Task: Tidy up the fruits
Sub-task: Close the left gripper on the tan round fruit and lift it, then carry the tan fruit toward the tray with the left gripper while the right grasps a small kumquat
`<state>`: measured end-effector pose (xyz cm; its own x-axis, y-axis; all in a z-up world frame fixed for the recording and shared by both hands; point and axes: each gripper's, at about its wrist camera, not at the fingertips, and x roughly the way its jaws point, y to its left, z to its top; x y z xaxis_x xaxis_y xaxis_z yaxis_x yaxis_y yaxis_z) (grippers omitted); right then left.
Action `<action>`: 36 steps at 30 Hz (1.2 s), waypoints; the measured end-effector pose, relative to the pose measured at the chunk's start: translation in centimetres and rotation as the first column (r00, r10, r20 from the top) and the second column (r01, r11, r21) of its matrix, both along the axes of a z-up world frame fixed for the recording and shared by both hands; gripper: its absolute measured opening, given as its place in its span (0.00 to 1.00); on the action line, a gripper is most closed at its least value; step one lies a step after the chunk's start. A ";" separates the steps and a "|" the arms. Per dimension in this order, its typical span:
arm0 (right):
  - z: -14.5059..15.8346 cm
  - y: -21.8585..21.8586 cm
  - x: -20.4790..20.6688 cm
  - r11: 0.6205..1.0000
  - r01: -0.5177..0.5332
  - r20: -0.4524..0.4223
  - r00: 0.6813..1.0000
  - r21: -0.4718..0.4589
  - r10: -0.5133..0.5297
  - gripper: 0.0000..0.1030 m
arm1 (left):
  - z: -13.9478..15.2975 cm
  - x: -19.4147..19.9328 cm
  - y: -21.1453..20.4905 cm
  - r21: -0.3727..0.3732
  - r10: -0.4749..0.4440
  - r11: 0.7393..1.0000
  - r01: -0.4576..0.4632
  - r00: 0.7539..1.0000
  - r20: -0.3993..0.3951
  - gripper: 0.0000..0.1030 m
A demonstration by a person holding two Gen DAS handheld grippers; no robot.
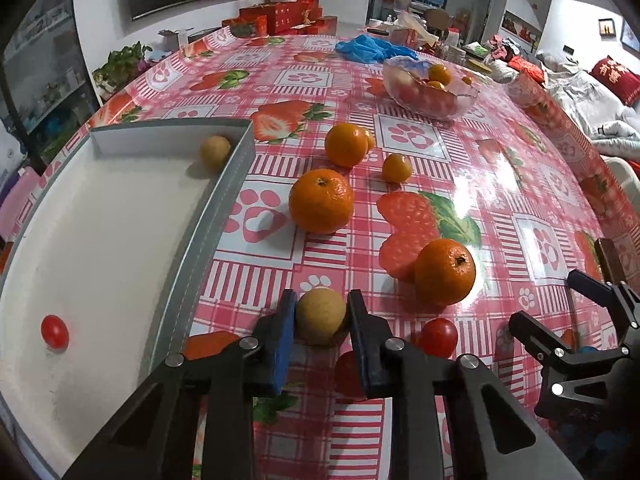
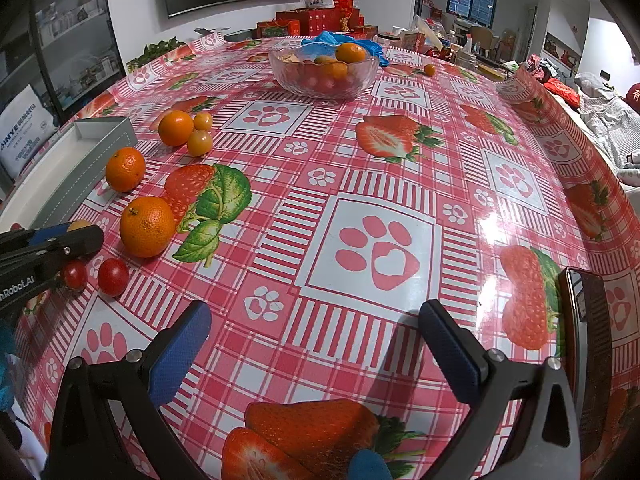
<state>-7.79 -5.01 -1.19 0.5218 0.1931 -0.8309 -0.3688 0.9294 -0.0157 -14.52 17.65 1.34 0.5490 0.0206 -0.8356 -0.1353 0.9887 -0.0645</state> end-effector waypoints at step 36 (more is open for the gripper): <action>2.0 7.9 3.0 0.982 -0.112 -0.143 0.981 0.149 0.134 0.96 | 3.3 -3.6 3.7 -0.082 0.018 0.997 -0.009 0.995 0.102 0.26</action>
